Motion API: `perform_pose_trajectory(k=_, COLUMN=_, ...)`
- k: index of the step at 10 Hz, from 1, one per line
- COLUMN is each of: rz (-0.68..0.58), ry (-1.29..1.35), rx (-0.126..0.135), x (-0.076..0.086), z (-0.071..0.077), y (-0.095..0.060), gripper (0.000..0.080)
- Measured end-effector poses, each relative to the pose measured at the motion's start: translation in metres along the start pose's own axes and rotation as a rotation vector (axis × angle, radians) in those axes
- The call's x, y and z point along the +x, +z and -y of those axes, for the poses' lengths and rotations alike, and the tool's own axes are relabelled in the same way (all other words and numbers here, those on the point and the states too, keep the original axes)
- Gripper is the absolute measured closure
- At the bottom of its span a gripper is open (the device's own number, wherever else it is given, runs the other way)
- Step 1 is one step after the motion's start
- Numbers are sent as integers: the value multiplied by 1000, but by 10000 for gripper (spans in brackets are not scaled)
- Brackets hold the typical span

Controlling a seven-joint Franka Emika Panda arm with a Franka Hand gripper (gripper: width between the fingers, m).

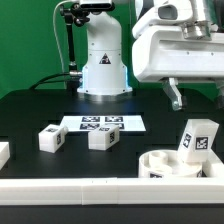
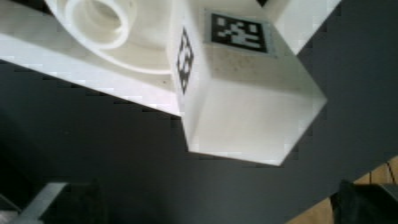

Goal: Assemble stool

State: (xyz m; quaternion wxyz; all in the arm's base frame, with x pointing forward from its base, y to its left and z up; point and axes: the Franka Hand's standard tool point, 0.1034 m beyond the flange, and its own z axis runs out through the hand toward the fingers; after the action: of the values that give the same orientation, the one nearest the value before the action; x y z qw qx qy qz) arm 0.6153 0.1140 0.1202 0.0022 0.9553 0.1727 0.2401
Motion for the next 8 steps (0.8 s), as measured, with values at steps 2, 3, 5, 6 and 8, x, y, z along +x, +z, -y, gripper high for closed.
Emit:
perform_pose_trajectory(k=2, rz=96, ry=17, rx=28, x=-2, z=-14, y=-10, gripper=151)
perform_pose_trajectory(k=3, rz=134, ry=16, rx=41, x=-6, z=-21, y=-12, gripper=151)
perform_pose_trajectory(k=5, rz=171, ry=25, rx=54, x=-9, z=-21, y=-12, gripper=151)
perform_pose_trajectory(k=6, rz=169, ry=25, rx=53, x=-9, z=-21, y=-11, gripper=151)
perform_pose_trajectory(k=8, rz=226, ry=-40, rx=68, x=-11, z=-16, y=-9, gripper=151)
